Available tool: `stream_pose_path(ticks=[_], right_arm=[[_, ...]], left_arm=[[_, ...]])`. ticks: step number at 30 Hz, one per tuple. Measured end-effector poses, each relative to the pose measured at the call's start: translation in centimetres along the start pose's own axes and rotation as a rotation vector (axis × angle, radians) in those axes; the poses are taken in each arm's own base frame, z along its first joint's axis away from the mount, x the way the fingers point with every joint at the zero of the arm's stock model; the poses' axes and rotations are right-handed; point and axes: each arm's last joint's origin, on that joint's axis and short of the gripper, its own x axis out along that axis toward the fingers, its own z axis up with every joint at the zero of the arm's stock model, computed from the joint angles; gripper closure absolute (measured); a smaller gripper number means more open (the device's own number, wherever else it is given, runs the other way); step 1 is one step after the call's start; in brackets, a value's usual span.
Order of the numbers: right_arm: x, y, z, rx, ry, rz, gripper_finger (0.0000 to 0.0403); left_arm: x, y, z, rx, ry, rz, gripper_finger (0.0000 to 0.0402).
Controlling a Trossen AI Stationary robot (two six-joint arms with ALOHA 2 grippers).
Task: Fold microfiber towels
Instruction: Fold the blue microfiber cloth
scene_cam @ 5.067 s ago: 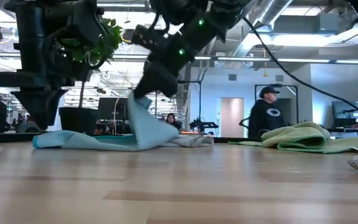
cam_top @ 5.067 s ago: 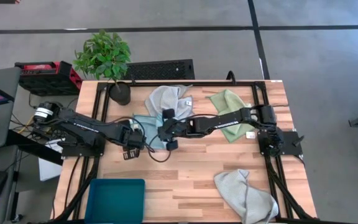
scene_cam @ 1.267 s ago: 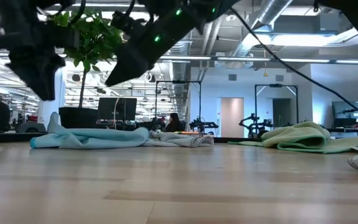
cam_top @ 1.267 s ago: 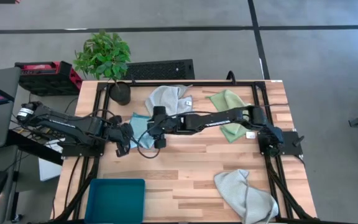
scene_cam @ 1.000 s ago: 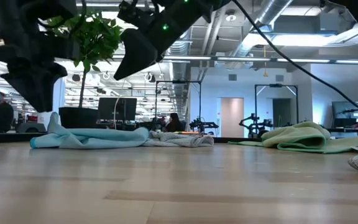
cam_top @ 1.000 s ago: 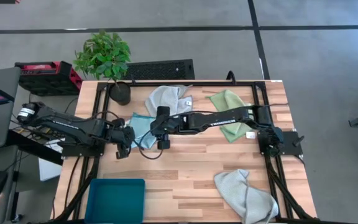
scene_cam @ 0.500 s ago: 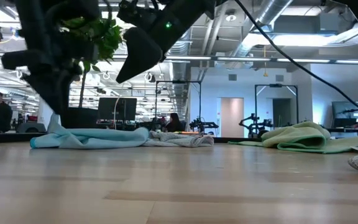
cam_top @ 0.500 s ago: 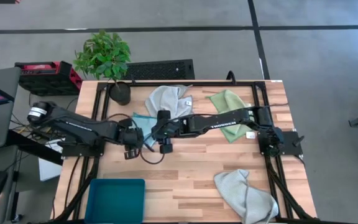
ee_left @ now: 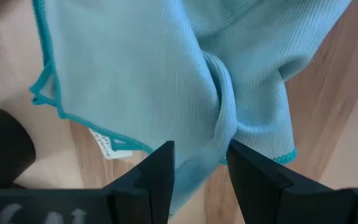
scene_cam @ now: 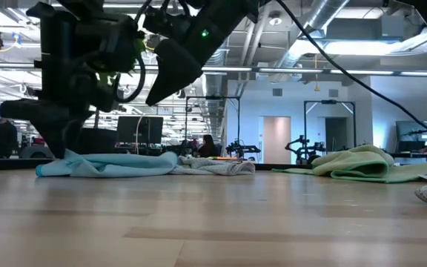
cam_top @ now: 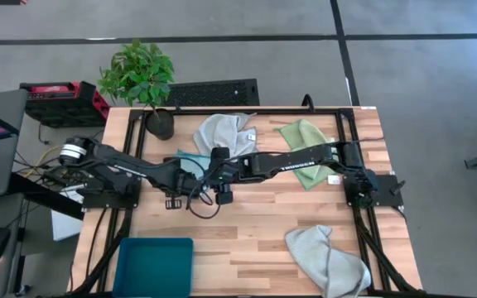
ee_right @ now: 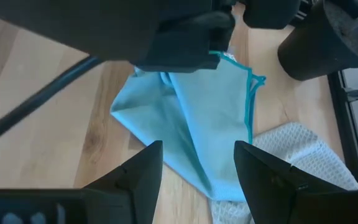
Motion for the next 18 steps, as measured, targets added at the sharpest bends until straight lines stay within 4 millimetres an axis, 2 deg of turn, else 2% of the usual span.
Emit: stream_pose_path(ticks=[9,12,16,18], right_arm=[[-0.01,-0.01,0.01,0.000,-0.002,-0.001,0.0182],[-0.01,0.00,0.00,0.000,-0.001,0.000,0.0182],[-0.01,0.03,-0.09,-0.002,0.009,0.003,0.0182],[-0.34,-0.02,-0.21,-0.007,0.029,0.009,0.0182]], left_arm=[[0.44,-0.14,0.14,0.082,0.025,0.018,0.0276],[0.44,-0.12,0.07,0.084,0.032,0.019,0.0310],[0.28,-0.07,-0.13,0.086,0.045,0.000,0.0381],[-0.21,0.08,-0.05,0.073,0.057,0.001,0.0393]])
